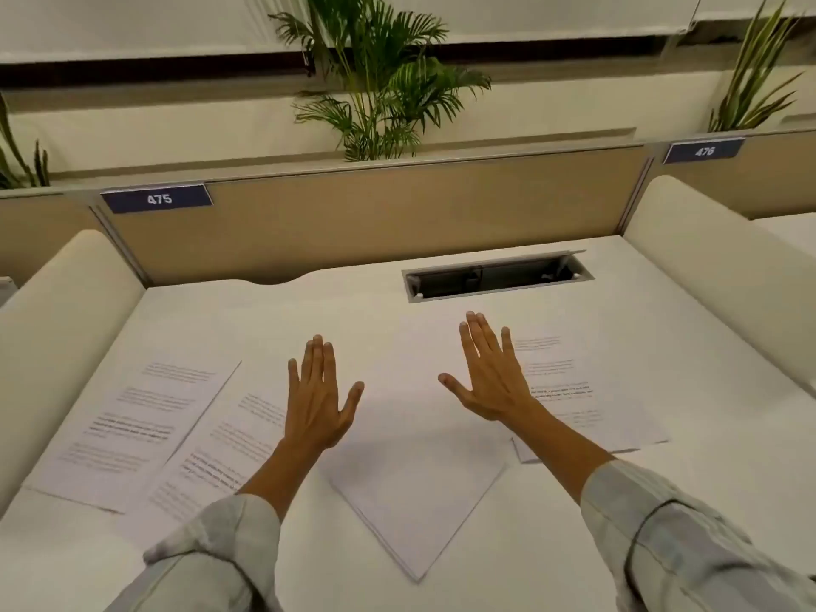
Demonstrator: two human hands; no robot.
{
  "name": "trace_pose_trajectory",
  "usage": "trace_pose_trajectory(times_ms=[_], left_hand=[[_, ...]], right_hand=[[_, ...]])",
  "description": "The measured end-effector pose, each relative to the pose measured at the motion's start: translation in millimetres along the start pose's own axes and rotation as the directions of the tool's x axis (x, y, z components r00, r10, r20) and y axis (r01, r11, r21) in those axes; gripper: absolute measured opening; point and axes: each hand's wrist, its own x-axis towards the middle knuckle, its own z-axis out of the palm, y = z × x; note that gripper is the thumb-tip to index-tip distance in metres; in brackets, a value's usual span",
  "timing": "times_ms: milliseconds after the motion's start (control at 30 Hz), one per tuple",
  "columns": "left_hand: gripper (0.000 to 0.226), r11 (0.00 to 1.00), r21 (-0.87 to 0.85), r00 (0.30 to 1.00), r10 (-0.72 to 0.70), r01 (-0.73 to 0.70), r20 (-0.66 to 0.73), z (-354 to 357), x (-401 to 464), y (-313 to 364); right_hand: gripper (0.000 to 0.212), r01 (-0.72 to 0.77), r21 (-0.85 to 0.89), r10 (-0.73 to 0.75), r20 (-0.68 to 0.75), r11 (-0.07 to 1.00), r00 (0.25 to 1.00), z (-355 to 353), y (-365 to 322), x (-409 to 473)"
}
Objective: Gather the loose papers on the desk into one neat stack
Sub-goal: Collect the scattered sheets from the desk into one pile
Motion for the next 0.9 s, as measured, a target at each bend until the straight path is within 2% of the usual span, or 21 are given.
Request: trace_pose_trajectory(times_ms=[200, 333, 467, 600, 733, 900], left_hand=[[0.076, 0.995, -0.017, 0.988, -0.091, 0.093, 0.125, 21, -33, 10], [0.064, 0.994, -0.05, 0.976, -0.082, 0.094, 0.201, 32, -49, 16], [0.067, 0.976, -0.05, 0.928, -0.187, 0.214, 0.321, 40, -53, 13], [0.065, 0.961, -0.065, 0.913, -0.232, 0.268, 0.336, 42, -50, 9], [0.06, 0.945, -0.101, 0.907, -0.265, 0.312, 0.328, 44, -50, 9], [0.046, 0.922, -0.154, 0.904, -0.299, 0.356, 0.306, 47, -51, 9]], right_hand=[[0.09, -0.065, 0.018, 0.062, 0.138, 0.998, 0.988, 23, -1, -26], [0.091, -0.081, -0.01, 0.081, 0.238, 0.997, 0.968, 31, -4, -38], [0.096, -0.129, 0.025, 0.117, 0.272, 0.991, 0.955, 38, -10, -45], [0.101, -0.165, -0.011, 0.16, 0.324, 0.986, 0.933, 43, -16, -43], [0.103, -0.323, 0.144, 0.236, 0.426, 0.935, 0.873, 43, -15, -30], [0.089, -0.454, 0.14, 0.34, 0.481, 0.88, 0.808, 42, -10, -24]])
